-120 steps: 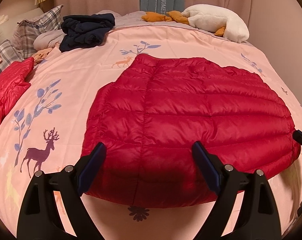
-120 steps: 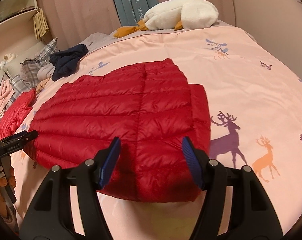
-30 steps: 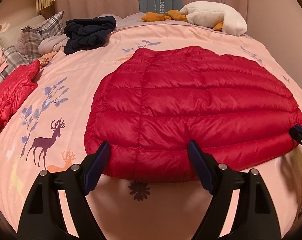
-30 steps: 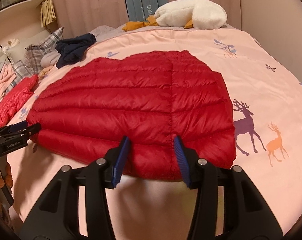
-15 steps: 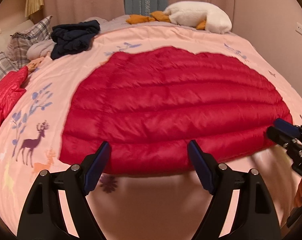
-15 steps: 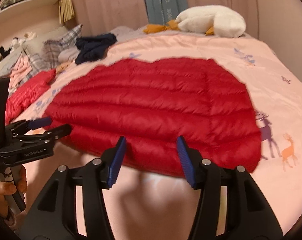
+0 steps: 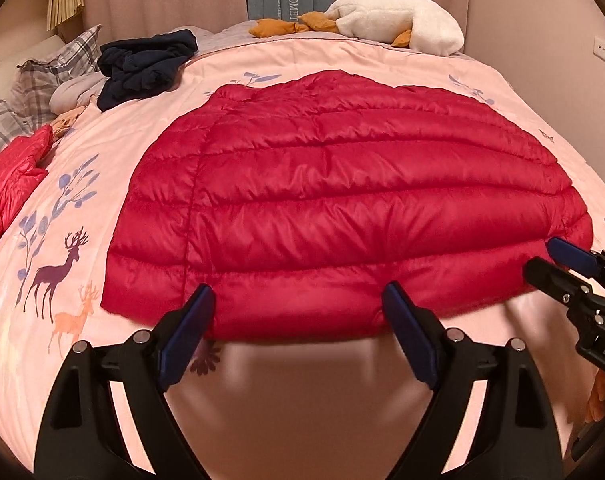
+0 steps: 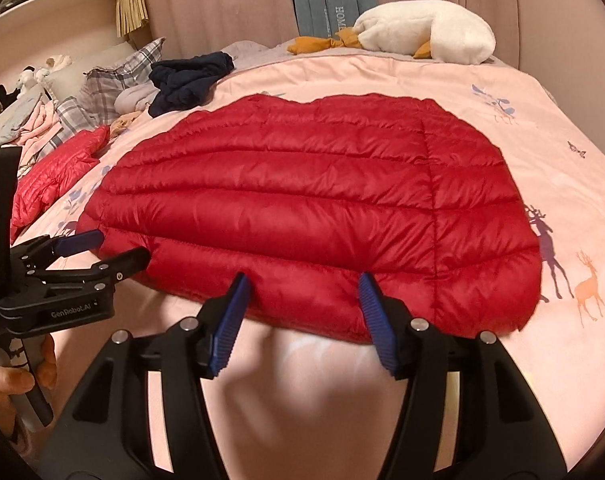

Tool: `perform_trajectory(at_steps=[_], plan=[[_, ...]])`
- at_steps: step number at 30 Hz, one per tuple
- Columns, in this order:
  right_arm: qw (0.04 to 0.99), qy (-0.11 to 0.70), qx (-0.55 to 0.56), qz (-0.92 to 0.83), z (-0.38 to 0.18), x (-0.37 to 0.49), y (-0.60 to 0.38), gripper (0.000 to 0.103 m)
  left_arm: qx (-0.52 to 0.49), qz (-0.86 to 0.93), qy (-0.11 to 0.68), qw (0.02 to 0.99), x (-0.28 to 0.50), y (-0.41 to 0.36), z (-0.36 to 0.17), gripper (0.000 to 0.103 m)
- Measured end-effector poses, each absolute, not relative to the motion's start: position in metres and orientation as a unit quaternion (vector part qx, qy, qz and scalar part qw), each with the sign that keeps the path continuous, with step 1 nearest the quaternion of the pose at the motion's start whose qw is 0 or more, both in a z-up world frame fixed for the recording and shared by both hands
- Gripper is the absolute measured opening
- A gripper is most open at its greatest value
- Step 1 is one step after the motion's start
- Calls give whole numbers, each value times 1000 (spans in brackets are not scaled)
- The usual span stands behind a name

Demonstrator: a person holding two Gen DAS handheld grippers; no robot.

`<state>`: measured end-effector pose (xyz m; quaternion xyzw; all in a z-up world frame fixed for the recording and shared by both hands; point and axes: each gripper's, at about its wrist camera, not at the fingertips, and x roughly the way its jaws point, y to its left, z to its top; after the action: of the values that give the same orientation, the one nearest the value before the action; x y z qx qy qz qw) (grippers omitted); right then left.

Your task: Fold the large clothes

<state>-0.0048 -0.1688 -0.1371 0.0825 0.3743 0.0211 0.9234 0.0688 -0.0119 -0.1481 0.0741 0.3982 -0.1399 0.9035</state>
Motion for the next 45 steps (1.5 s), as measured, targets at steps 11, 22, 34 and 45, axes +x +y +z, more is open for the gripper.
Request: perform_trajectory(at_steps=[11,22,34,45], plan=[[923,378,65,18,-144,-2,-164,59,105,-149,394,901,62,-30,-156,87],[922,381,71,7,-145,-5,-176,57,118,-141,395,900,60,-27,-160,87],[928,368,62,-3,-127,-17,-177,58,102,-133,393,904,57,-18,-146,87],[938,342,57,-7,-96,-36,-175,82,67,-112,382,915,54,4,-118,96]])
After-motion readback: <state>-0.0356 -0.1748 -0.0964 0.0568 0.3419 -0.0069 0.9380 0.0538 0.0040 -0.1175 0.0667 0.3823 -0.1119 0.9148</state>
